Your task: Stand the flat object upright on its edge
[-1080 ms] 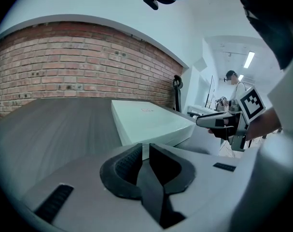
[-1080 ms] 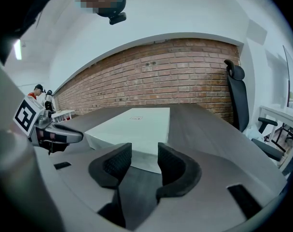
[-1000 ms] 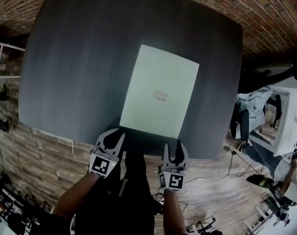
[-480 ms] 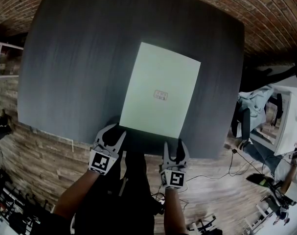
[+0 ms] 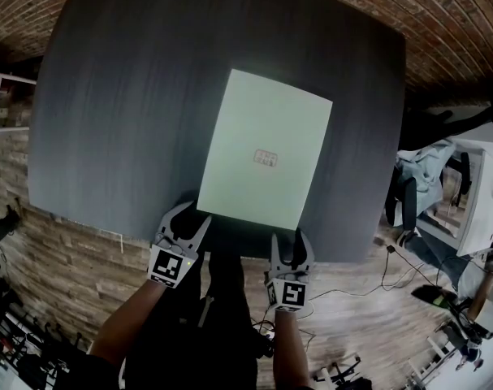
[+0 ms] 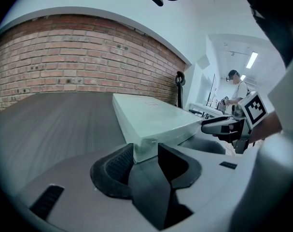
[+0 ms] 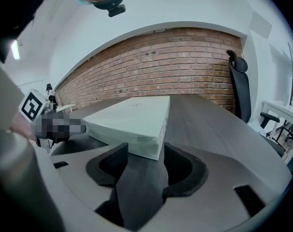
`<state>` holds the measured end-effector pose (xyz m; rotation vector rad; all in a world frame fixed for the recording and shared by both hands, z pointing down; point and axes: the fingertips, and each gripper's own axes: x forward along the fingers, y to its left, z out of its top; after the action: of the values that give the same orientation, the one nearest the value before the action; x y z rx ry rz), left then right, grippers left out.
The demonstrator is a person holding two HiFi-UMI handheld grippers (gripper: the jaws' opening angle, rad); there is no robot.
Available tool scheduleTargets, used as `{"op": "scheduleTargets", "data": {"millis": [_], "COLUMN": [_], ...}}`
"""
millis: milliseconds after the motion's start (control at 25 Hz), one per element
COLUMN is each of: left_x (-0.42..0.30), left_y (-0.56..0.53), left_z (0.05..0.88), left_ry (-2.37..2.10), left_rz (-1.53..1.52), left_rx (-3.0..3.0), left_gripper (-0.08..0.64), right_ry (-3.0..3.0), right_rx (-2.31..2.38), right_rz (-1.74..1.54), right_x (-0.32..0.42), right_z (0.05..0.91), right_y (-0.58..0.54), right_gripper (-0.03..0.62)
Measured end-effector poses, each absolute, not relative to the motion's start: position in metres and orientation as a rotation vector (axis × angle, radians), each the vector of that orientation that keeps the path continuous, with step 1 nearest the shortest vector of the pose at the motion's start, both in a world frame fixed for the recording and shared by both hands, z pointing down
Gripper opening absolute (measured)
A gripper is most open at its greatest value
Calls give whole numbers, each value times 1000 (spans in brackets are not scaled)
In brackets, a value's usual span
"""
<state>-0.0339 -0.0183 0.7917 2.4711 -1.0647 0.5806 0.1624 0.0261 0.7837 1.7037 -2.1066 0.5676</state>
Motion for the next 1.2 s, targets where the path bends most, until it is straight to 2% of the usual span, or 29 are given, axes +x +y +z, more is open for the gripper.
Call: {"op": "scheduleTargets", "data": {"millis": [720,1200], "left_x": [-35,-38], "left_y": [-21,-12], "left_z": [789,757], "left_ry": [-1006,-989], "left_rz": [561,573], "left_rx": [2486,2510], "left_gripper": [150,150], "right_ry": [-2116,-2138], "right_rx": [1662,1645], "right_rz": [554,519], "right_x": [150,146], "right_z": [783,747], "right_y": [23,29], "right_gripper": [225,225]}}
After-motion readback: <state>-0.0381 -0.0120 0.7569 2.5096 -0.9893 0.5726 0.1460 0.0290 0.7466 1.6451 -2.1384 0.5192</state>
